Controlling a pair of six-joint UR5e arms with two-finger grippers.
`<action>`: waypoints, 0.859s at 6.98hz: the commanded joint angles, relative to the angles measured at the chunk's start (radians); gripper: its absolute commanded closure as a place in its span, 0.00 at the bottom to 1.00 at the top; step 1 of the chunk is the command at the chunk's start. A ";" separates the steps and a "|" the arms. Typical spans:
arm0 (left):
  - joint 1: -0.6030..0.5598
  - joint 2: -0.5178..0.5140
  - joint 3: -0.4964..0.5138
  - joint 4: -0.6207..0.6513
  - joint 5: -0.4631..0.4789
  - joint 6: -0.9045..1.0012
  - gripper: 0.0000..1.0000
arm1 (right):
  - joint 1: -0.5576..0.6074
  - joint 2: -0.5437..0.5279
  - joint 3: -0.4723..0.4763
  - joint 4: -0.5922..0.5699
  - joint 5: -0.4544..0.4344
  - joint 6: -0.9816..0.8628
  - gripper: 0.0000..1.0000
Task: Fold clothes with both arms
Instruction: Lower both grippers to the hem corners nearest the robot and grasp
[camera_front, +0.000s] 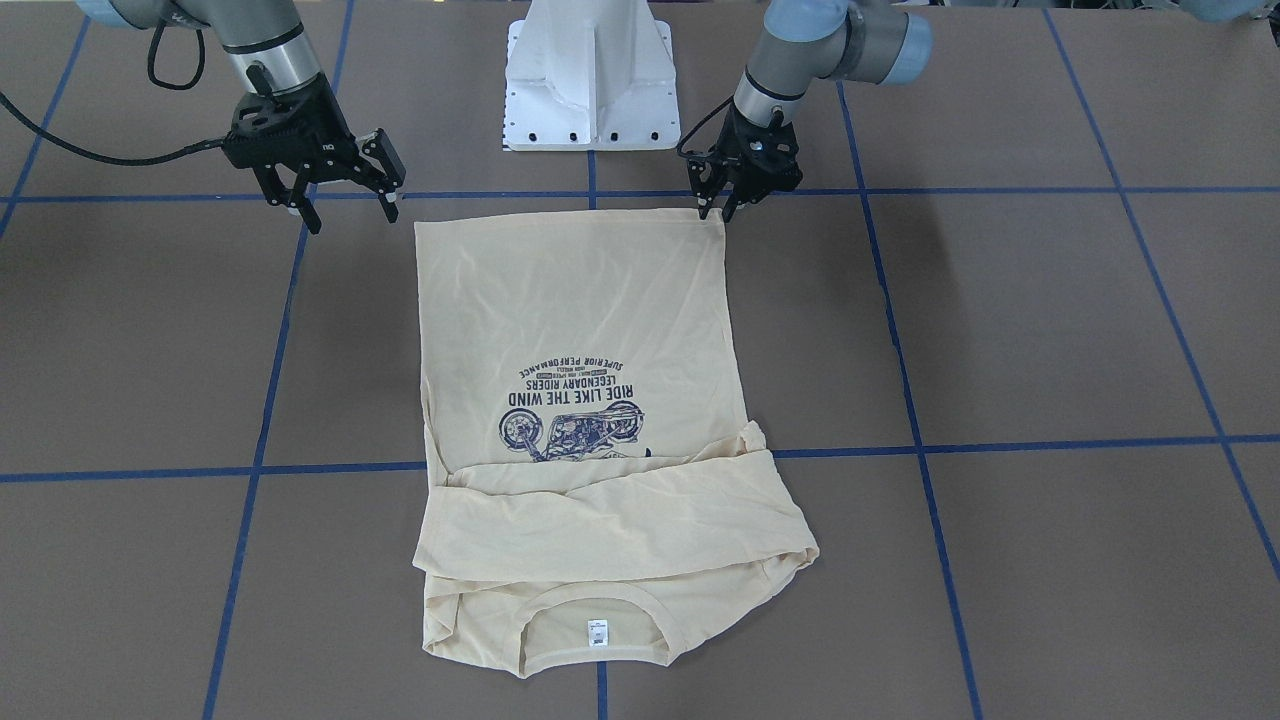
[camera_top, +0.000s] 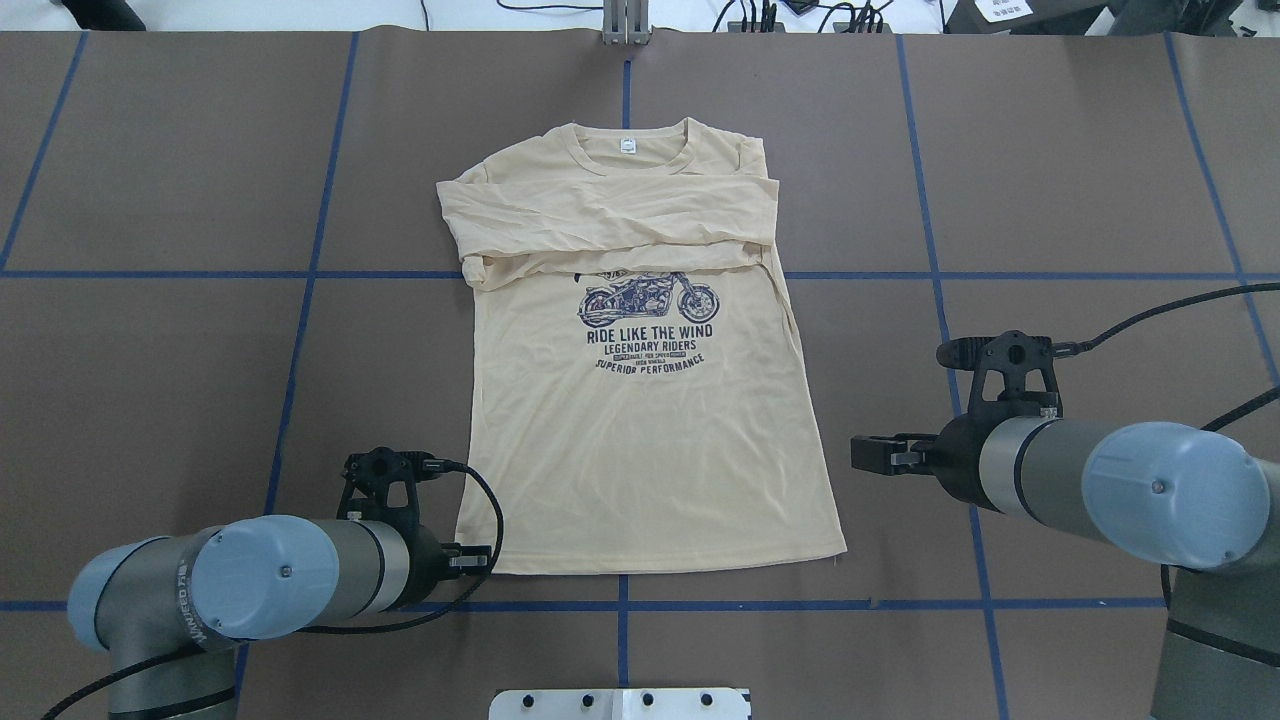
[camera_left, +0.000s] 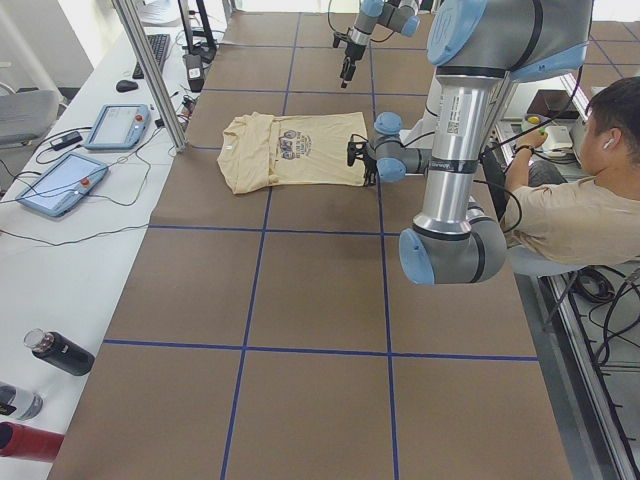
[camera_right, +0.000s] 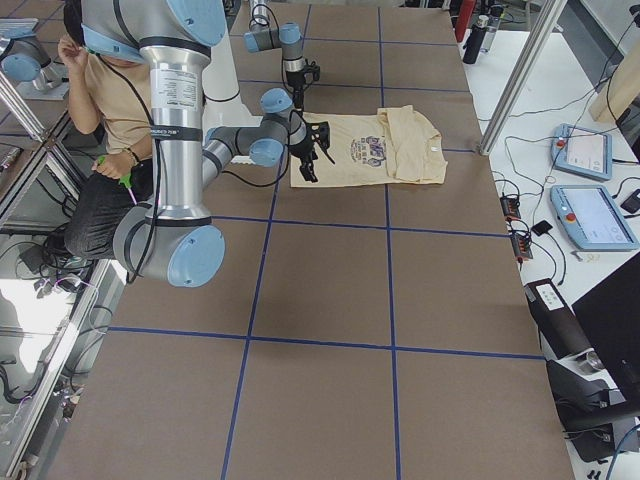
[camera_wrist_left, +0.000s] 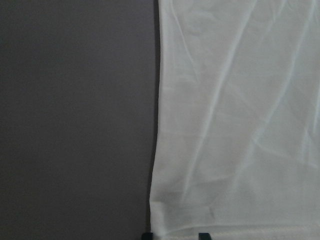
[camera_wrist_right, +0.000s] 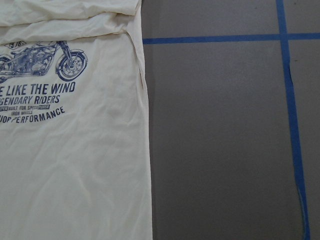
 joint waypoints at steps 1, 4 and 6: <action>0.000 0.002 0.005 0.006 -0.002 0.000 0.58 | 0.000 0.000 0.000 0.000 0.000 0.000 0.00; 0.000 0.002 0.004 0.006 -0.002 0.000 0.73 | 0.000 0.000 0.000 0.000 0.000 0.000 0.00; 0.000 0.006 0.001 0.006 0.000 -0.001 1.00 | 0.000 0.000 0.000 0.000 0.000 0.000 0.00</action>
